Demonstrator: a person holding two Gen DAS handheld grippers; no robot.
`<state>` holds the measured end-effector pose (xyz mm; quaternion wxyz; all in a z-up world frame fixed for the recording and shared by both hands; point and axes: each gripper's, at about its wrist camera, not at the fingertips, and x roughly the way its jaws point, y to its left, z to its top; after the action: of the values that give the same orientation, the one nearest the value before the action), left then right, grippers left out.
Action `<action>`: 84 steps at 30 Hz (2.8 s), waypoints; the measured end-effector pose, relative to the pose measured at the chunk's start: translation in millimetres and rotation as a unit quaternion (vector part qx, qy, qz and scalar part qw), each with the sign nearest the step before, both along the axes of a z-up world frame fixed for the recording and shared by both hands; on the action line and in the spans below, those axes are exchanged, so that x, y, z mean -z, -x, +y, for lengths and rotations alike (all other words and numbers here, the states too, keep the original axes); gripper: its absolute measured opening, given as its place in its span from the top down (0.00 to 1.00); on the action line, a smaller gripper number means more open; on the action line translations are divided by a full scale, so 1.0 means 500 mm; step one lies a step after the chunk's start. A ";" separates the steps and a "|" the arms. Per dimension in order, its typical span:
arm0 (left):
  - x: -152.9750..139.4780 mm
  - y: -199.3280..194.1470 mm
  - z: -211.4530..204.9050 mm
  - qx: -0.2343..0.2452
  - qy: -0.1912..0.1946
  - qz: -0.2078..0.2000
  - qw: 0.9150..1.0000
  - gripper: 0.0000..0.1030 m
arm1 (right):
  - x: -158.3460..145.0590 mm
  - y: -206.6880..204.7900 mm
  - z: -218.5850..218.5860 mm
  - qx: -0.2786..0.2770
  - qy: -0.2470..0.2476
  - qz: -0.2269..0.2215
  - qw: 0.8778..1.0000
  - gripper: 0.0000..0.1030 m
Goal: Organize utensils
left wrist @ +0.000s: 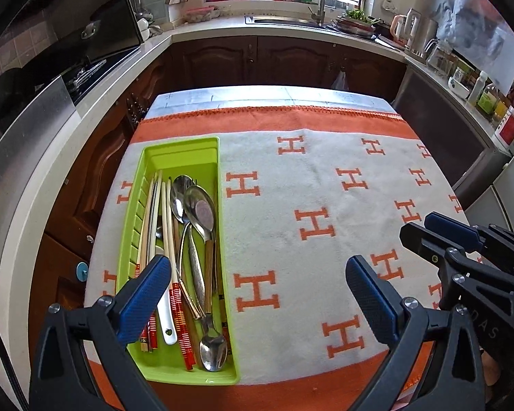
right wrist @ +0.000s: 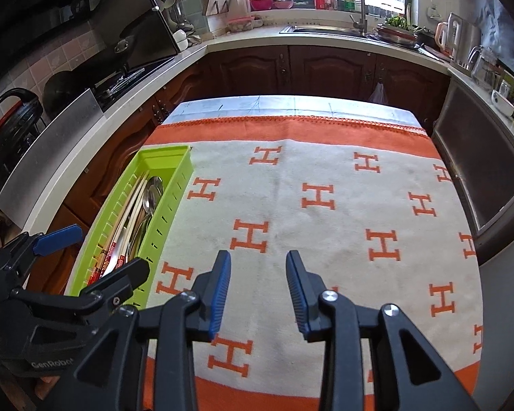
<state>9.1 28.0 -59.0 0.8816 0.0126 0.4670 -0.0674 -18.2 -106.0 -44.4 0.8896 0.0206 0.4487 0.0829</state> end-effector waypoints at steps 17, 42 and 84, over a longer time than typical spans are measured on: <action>-0.128 0.044 -0.037 -0.022 0.020 -0.063 0.998 0.01 | -0.137 0.062 -0.061 0.035 -0.006 -0.079 0.996 0.57; -0.120 0.055 -0.067 -0.036 0.003 -0.049 0.998 0.01 | -0.141 0.094 -0.087 0.061 -0.007 -0.083 0.995 0.57; -0.123 0.056 -0.071 -0.036 -0.004 -0.052 0.998 0.01 | -0.136 0.090 -0.097 0.063 -0.013 -0.083 0.994 0.57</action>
<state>-18.9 -7.4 2.7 0.9065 0.0030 0.4208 -0.0333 -63.3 -154.5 23.5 0.9269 0.0532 0.3701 0.0334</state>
